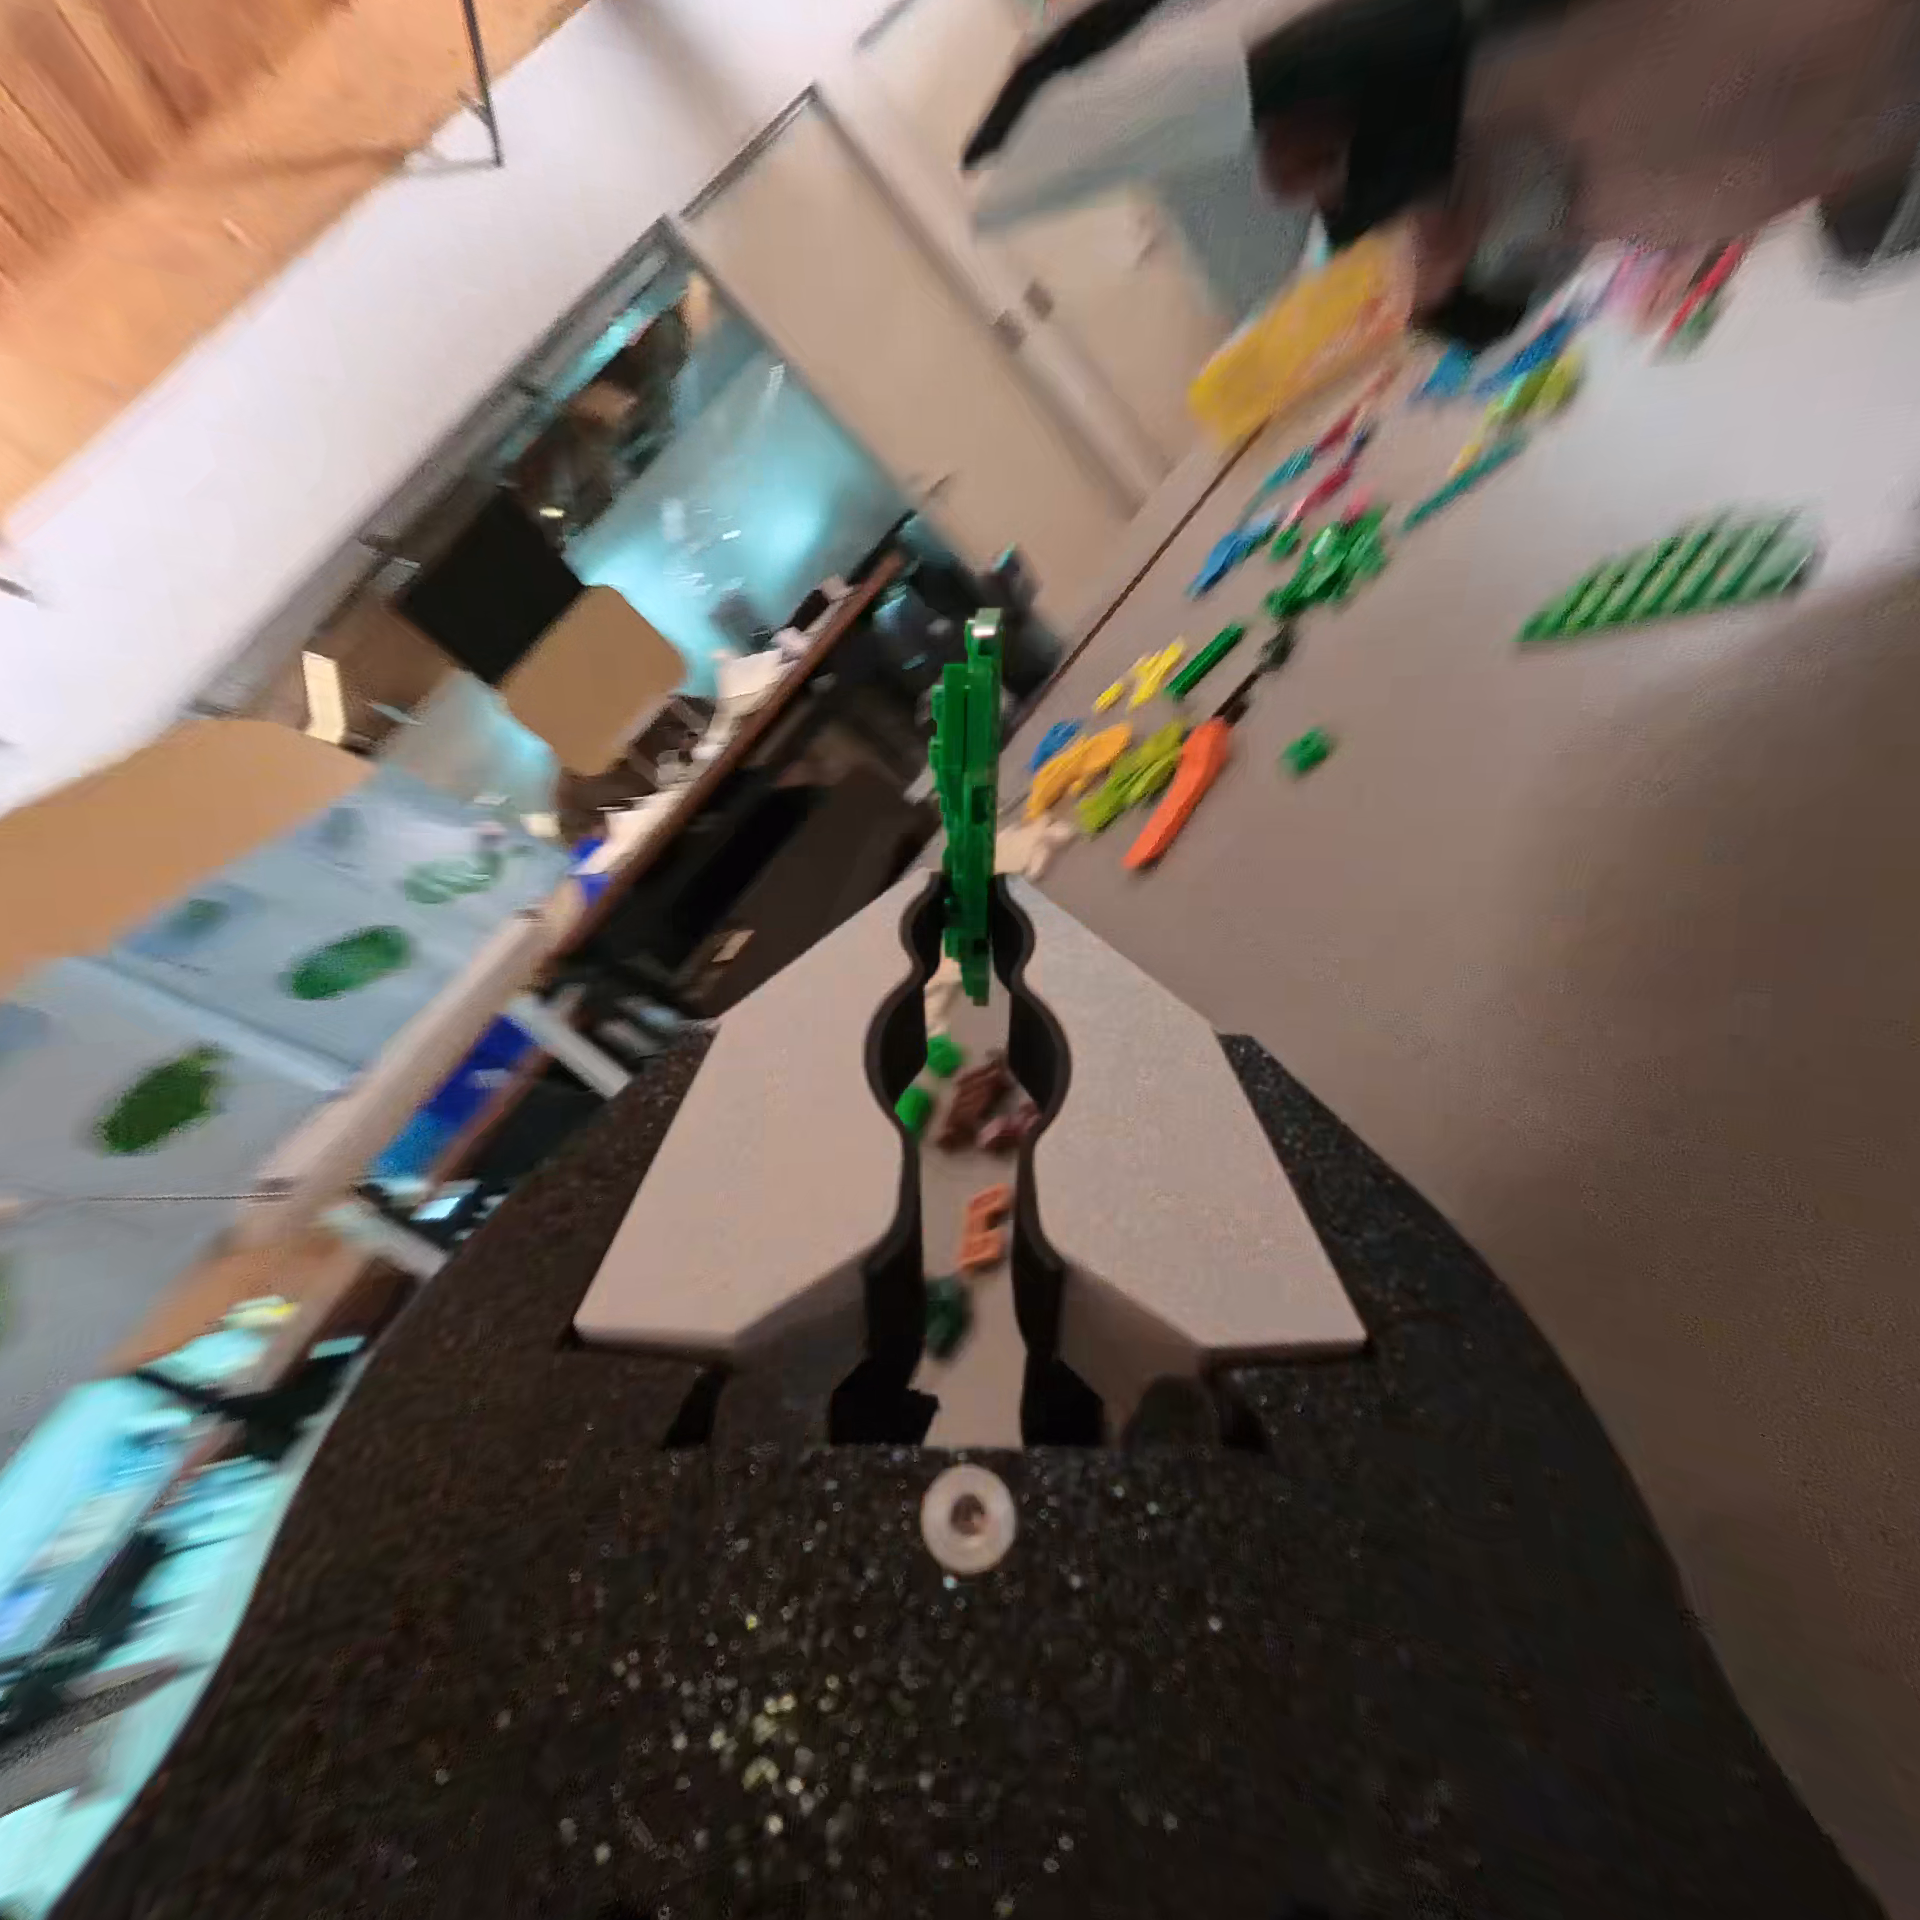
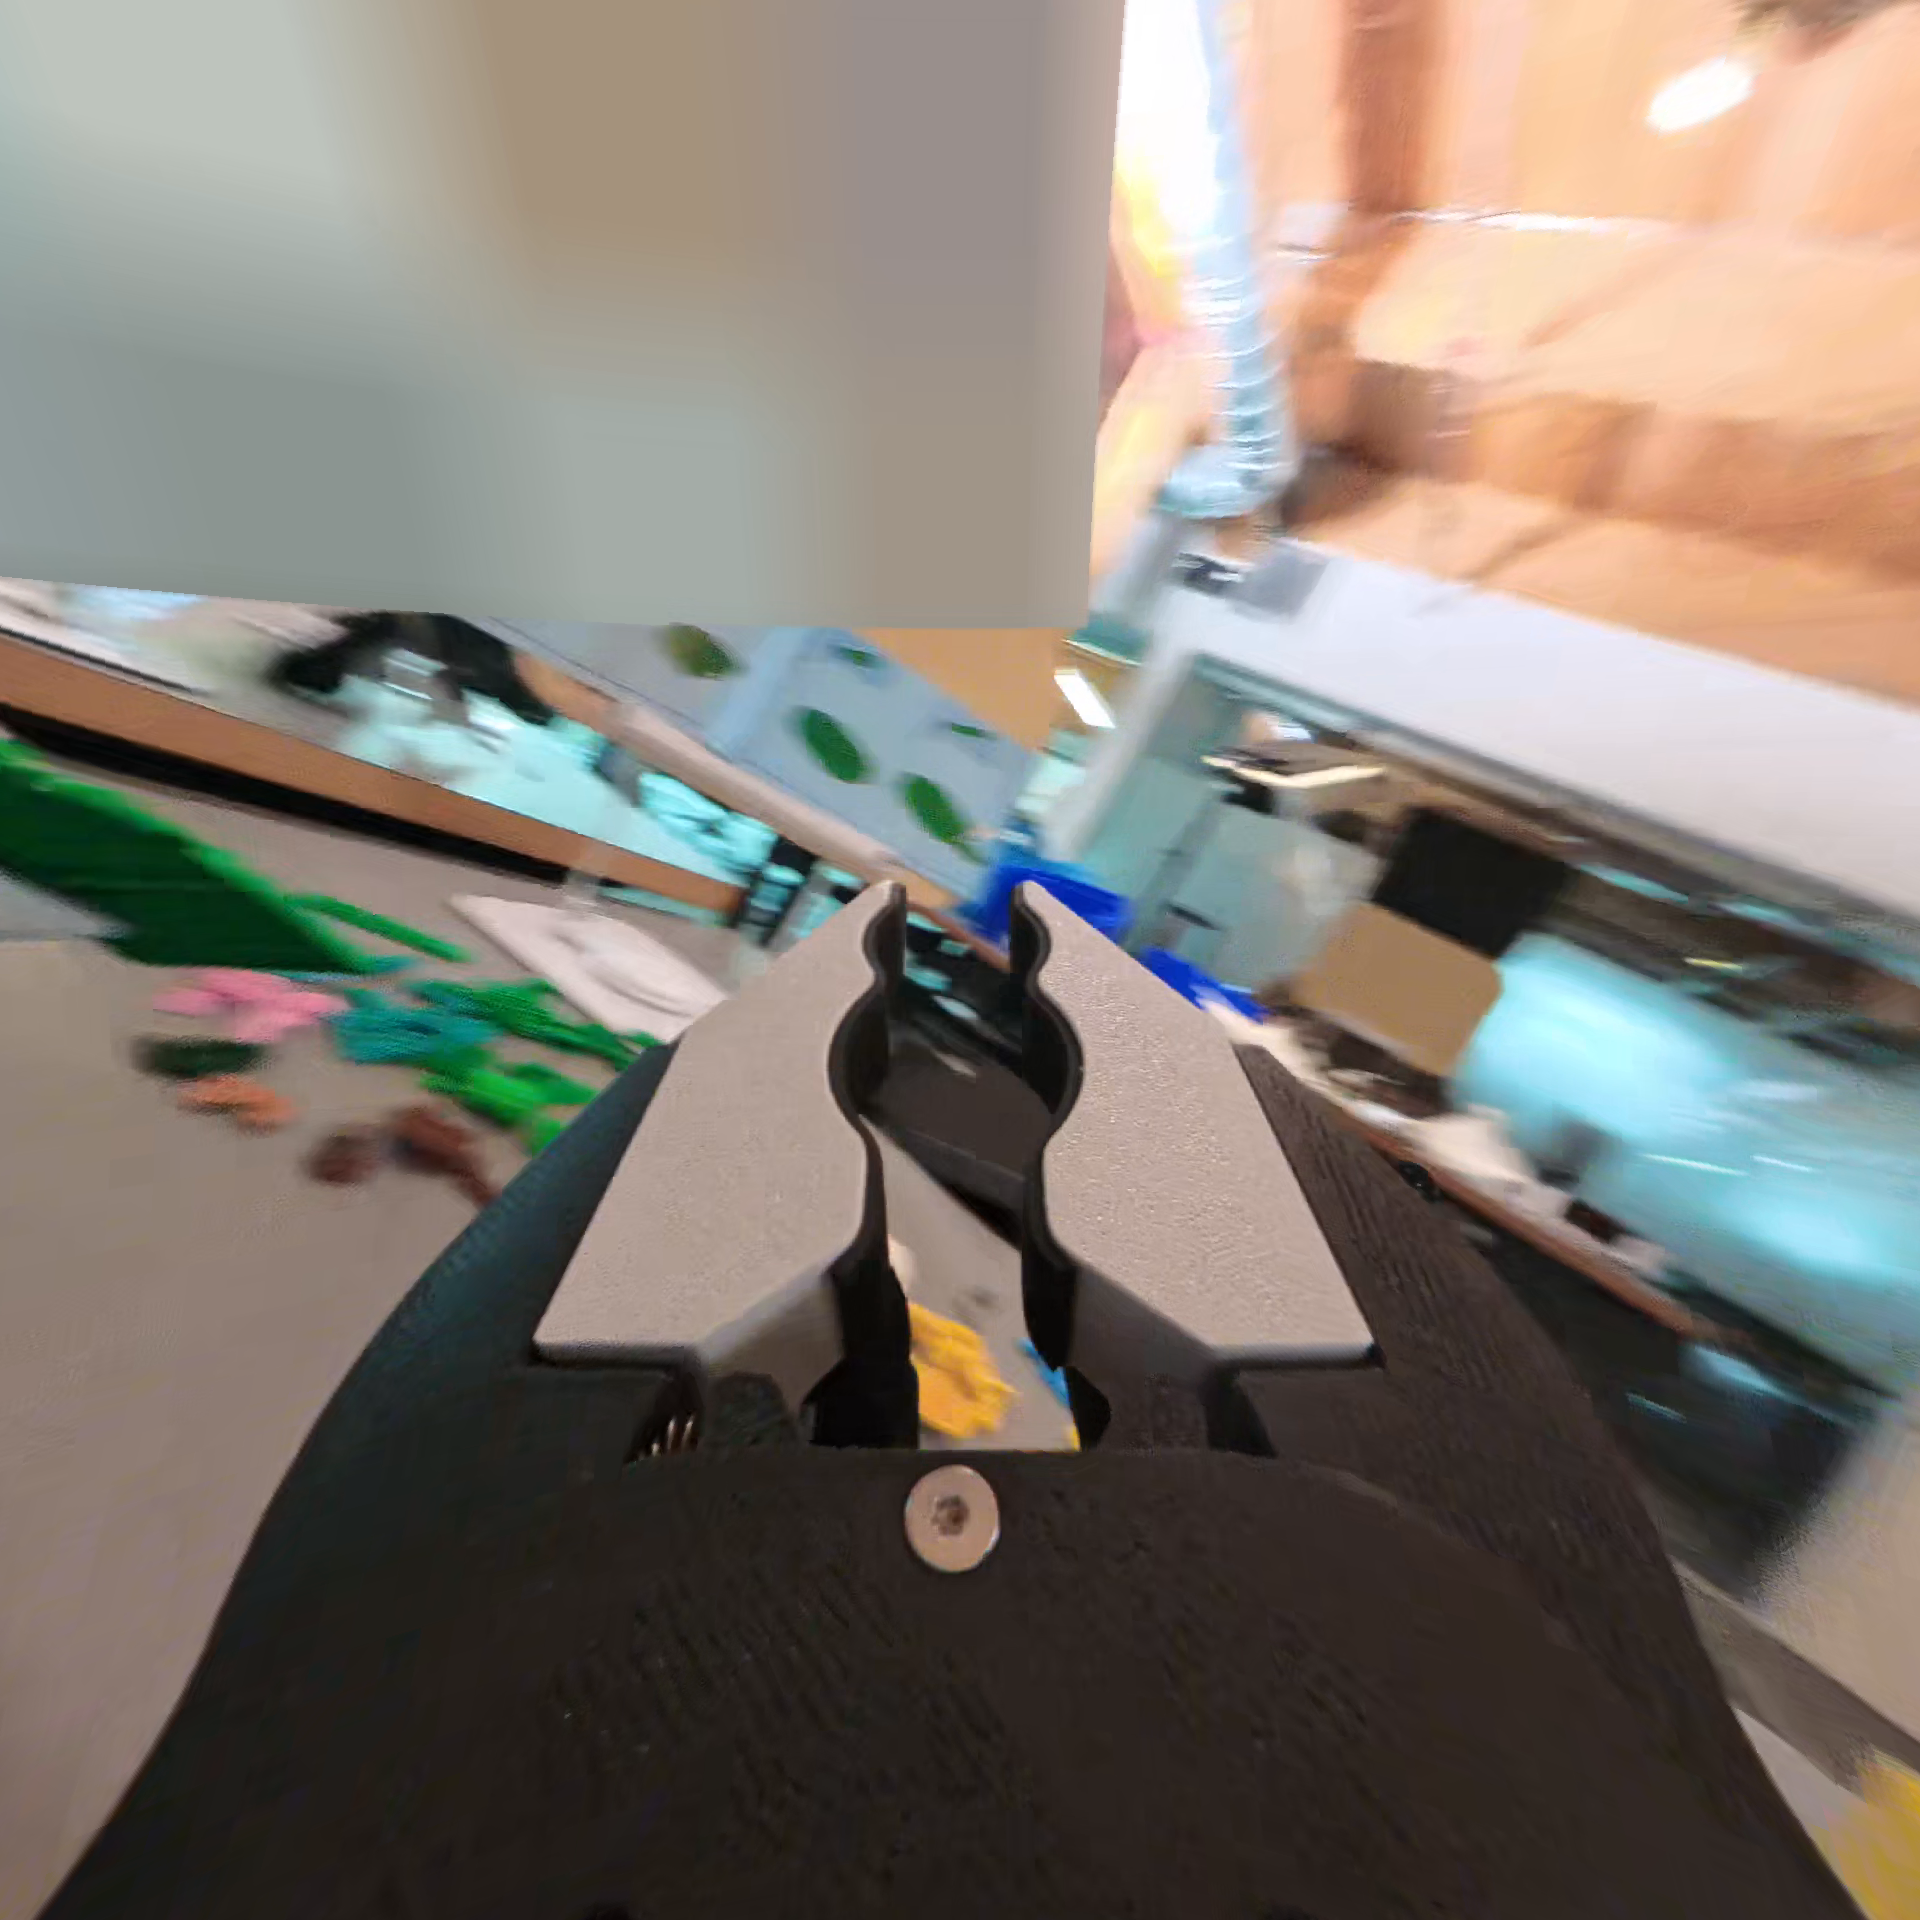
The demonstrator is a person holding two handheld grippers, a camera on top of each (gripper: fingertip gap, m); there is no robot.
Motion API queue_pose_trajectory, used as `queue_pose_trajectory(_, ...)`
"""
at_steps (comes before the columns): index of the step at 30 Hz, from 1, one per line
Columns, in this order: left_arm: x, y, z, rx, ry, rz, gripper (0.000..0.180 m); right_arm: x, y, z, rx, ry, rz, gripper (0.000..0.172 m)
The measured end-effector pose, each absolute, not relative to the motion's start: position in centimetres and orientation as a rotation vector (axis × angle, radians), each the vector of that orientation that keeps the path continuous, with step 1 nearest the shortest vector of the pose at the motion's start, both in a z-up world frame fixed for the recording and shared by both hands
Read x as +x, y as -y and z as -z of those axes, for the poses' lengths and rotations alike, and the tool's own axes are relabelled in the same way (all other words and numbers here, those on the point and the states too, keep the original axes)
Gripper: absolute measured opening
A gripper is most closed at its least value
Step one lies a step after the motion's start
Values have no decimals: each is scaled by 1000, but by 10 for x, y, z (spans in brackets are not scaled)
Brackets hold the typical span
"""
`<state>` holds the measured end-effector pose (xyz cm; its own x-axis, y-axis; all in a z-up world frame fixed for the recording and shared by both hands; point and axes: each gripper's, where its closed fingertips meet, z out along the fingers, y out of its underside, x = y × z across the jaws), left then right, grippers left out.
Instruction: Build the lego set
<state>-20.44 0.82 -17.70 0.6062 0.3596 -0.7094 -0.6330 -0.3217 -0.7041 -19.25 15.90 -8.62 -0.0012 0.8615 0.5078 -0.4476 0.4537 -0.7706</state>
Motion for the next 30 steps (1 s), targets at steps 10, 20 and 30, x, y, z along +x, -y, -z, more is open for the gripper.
queue_pose_trajectory(10,-206,-22,209,-1740,-437,-1322,6,-210,-203,154,-469,1271,-566,4)
queue_pose_trajectory(20,-207,-22,216,-1786,-413,-1244,6,-218,-251,169,-656,1254,-478,0)
queue_pose_trajectory(30,-206,-21,220,-1807,-399,-1165,6,-219,-280,176,-740,1233,-306,0)
